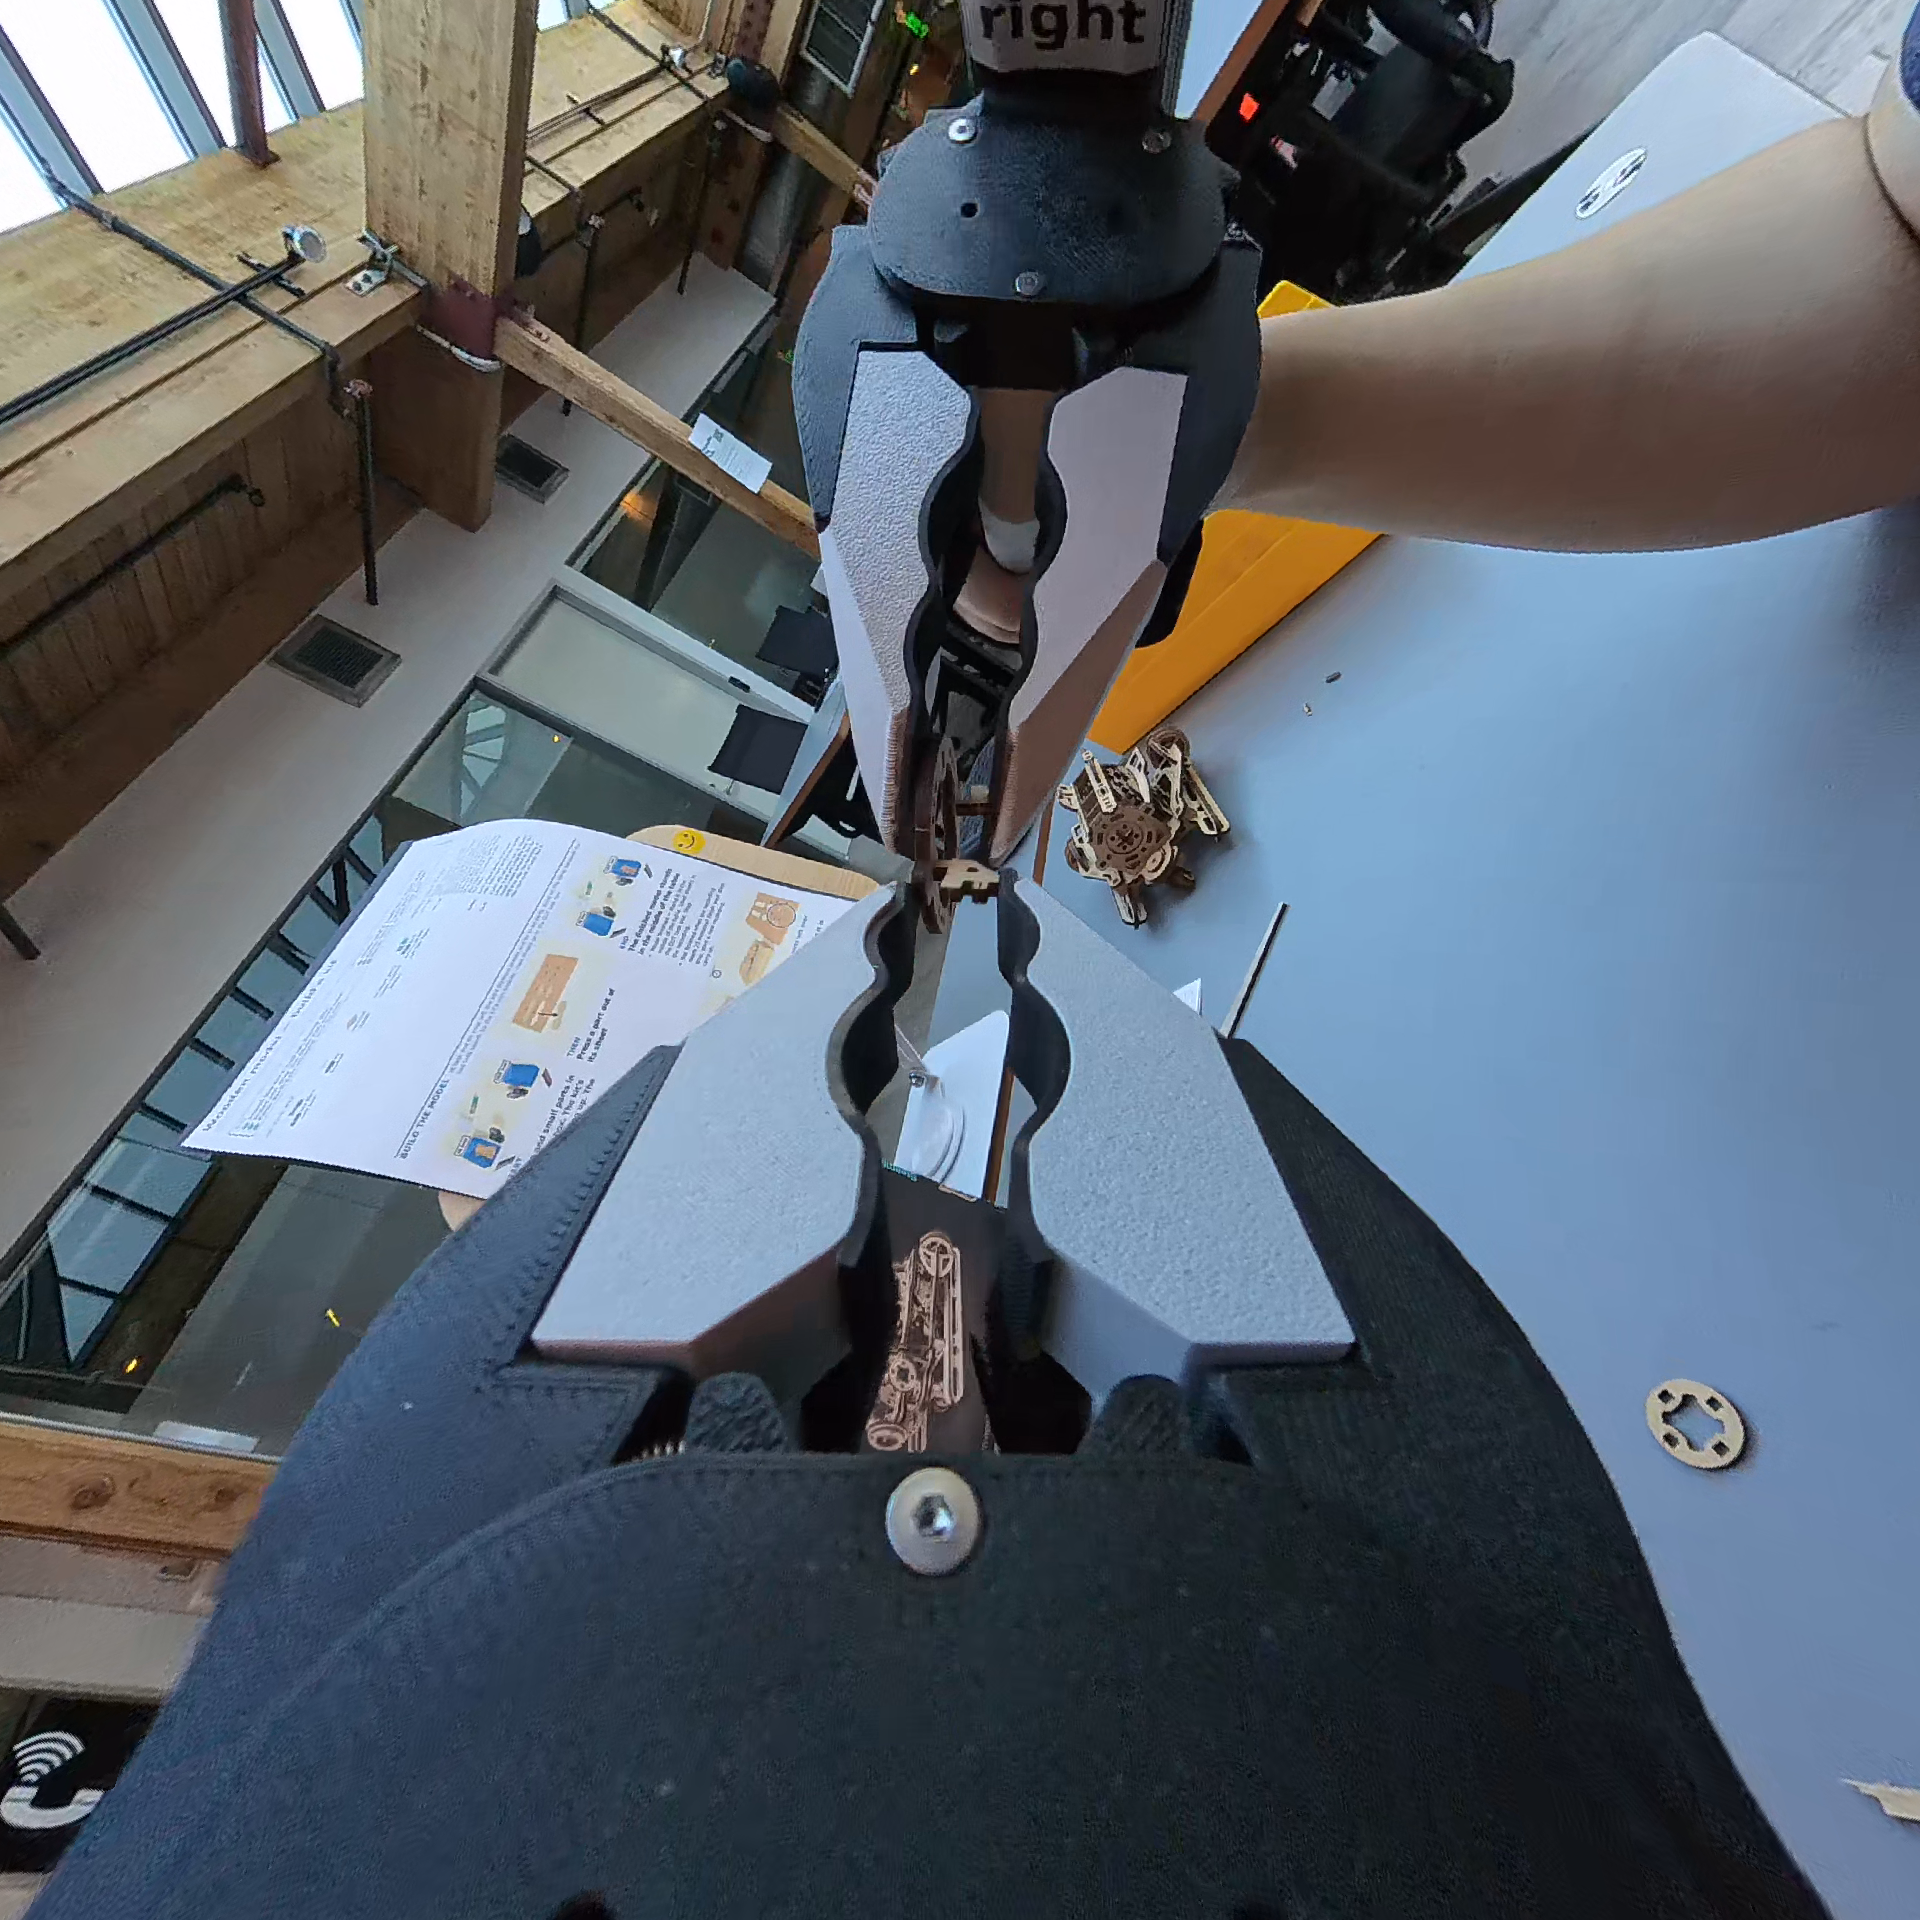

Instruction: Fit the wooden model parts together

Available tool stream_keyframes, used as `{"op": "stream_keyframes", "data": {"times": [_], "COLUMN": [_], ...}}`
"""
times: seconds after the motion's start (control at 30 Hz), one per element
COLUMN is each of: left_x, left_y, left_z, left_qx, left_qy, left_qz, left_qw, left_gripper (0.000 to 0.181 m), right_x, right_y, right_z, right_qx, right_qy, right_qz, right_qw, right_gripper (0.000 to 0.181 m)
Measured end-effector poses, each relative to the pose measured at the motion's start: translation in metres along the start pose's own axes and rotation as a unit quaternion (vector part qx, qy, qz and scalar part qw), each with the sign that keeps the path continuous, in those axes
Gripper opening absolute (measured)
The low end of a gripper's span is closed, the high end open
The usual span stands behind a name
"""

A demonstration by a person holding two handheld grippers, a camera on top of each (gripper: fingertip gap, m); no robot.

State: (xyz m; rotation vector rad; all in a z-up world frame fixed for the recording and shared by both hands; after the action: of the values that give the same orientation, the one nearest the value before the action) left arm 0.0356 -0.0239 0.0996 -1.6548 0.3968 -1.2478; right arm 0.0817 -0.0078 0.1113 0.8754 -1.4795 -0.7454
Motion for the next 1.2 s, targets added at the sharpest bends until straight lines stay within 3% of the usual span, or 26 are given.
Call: {"op": "stream_keyframes", "data": {"times": [0.63,0.93,1.07,1.2], "left_x": [-0.003,-0.005,-0.003,-0.004], "left_y": [-0.001,0.000,0.005,0.006], "left_z": [0.001,0.002,0.004,0.003], "left_qx": [0.014,0.003,-0.012,-0.014], "left_qy": [-0.018,-0.017,-0.012,-0.018], "left_qz": [0.035,0.014,0.011,0.012], "left_qw": [0.999,1.000,1.000,1.000], "left_gripper": [0.014,0.014,0.014,0.014], "right_x": [-0.005,-0.007,-0.019,-0.012], "right_y": [0.000,-0.002,-0.007,-0.008], "right_z": [0.004,0.004,0.004,0.007], "right_qx": [-0.003,0.000,0.015,0.015], "right_qy": [-0.016,-0.031,-0.077,-0.051], "right_qz": [0.018,-0.008,-0.040,-0.017], "right_qw": [1.000,0.999,0.996,0.998], "right_gripper": [0.012,0.012,0.012,0.012]}}
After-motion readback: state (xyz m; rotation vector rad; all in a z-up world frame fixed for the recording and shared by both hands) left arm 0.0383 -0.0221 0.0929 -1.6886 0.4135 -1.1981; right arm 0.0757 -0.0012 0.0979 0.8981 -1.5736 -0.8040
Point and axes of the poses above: each gripper's, where its closed fingertips meet, z out along the fingers, x out of its top, y = z × x across the jaws, the point moved 3 cm from there along -z, back along the fingers, and after that the axes turned 9 degrees about y, right-handed, at the moved point
